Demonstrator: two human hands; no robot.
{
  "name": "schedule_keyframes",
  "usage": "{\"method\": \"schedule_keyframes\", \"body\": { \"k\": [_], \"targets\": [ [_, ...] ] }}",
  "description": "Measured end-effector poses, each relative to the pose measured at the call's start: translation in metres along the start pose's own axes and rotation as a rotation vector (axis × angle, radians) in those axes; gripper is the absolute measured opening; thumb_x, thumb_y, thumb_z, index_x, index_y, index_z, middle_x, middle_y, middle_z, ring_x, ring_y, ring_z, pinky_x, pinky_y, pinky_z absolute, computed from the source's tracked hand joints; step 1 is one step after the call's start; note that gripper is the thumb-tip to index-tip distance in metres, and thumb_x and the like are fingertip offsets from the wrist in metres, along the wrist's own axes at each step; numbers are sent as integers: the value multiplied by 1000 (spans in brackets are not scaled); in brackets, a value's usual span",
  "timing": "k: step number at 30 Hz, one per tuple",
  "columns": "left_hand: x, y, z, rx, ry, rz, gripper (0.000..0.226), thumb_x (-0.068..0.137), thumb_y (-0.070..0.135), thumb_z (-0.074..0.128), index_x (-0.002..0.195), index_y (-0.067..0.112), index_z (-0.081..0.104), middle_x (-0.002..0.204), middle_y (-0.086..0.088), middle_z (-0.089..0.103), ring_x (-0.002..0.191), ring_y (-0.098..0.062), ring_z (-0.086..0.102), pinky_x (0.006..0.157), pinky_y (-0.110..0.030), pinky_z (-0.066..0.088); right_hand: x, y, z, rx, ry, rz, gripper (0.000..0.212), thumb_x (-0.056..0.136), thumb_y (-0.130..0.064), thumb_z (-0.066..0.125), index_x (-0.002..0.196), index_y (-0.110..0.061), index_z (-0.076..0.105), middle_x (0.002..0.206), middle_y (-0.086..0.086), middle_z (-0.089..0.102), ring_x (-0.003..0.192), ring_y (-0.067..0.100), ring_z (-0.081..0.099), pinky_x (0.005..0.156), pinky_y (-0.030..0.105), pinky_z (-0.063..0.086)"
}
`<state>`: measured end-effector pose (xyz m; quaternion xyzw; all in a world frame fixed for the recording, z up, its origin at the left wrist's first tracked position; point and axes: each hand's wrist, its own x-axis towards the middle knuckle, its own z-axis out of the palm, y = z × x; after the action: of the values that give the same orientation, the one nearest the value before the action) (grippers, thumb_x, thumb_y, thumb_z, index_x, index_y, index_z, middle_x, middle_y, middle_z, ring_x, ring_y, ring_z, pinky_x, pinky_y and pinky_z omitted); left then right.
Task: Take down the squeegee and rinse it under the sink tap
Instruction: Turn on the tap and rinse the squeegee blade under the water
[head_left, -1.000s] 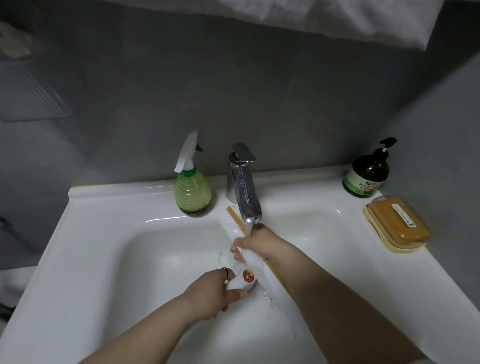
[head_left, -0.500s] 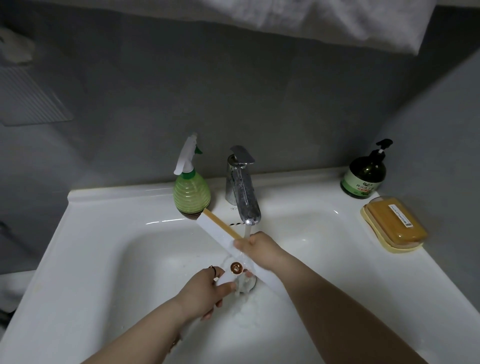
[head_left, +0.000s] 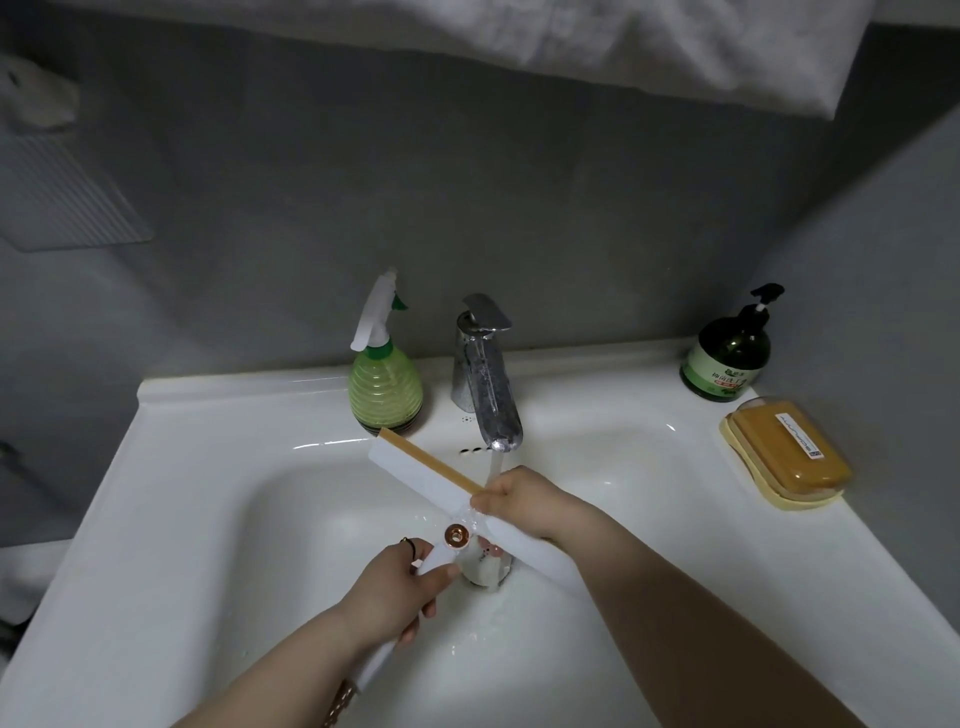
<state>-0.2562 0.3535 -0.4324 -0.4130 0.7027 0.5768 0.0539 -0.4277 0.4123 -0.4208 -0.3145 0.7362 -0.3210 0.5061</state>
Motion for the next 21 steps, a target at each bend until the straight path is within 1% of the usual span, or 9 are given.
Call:
{"method": "schedule_keyframes", "body": {
  "k": [2, 4, 6, 8, 10, 12, 14, 17, 21],
  "targets": [
    [-1, -2, -4, -11, 22, -7, 23, 89, 26, 55, 100, 7, 48, 46, 5, 53, 19, -8, 37, 29, -12, 29, -5, -2, -3, 16, -100, 30, 25, 88, -10, 48, 68, -19, 60, 52, -7, 67, 43, 1, 63, 53, 18, 52],
    [-2, -2, -5, -20, 34, -4, 24, 89, 26, 56, 101, 6, 48, 46, 5, 53, 20, -9, 37, 30, -13, 29, -9, -2, -8, 45, -130, 44, 22, 87, -9, 50, 72, -19, 62, 57, -4, 71, 50, 5, 66, 59, 22, 55],
    [-2, -2, -5, -37, 53, -11, 30, 89, 26, 55, 109, 6, 48, 49, 3, 53, 20, -8, 37, 30, -13, 30, -12, -5, -13, -67, -16, 48, 18, 82, -21, 61, 64, -19, 60, 60, -2, 68, 52, 9, 62, 61, 24, 52],
    [-2, -3, -4, -57, 63, -14, 34, 90, 27, 55, 114, 5, 46, 52, 1, 53, 20, -8, 37, 29, -13, 30, -12, -6, -16, -220, 101, 59, 29, 77, -34, 66, 54, -19, 54, 58, -2, 58, 52, 10, 53, 55, 23, 42],
    [-3, -2, -4, -63, 65, -6, 27, 90, 27, 54, 105, 6, 49, 52, 1, 53, 20, -8, 37, 30, -14, 31, -11, -5, -15, -229, 107, 52, 32, 77, -37, 65, 53, -19, 53, 57, -3, 55, 51, 10, 51, 53, 22, 39],
    [-4, -2, -5, -68, 79, 2, 21, 90, 26, 54, 97, 7, 50, 51, 1, 52, 20, -9, 36, 30, -15, 30, -12, -3, -15, -192, 47, 39, 26, 82, -31, 62, 59, -21, 57, 59, -4, 59, 54, 8, 54, 58, 23, 42],
    [-4, -4, -8, -82, 115, -12, 26, 90, 25, 54, 105, 4, 48, 53, -1, 52, 20, -8, 36, 29, -15, 30, -15, 1, -19, -88, -46, 28, 14, 86, -18, 56, 74, -19, 64, 63, -1, 66, 58, 9, 61, 63, 25, 47],
    [-5, -9, -16, -112, 179, -41, 28, 92, 24, 52, 110, 3, 47, 56, -4, 52, 19, -9, 36, 27, -13, 30, -19, 8, -28, 43, -129, 49, 17, 88, -4, 47, 98, -9, 61, 81, 8, 67, 57, 8, 67, 53, 18, 53],
    [-6, -9, -19, -138, 213, -33, 21, 92, 23, 51, 102, 4, 50, 56, -4, 52, 19, -9, 36, 28, -13, 30, -20, 12, -26, 114, -54, 8, 13, 86, -8, 54, 76, -13, 61, 57, -6, 71, 46, 6, 65, 38, 16, 47]
  ]
}}
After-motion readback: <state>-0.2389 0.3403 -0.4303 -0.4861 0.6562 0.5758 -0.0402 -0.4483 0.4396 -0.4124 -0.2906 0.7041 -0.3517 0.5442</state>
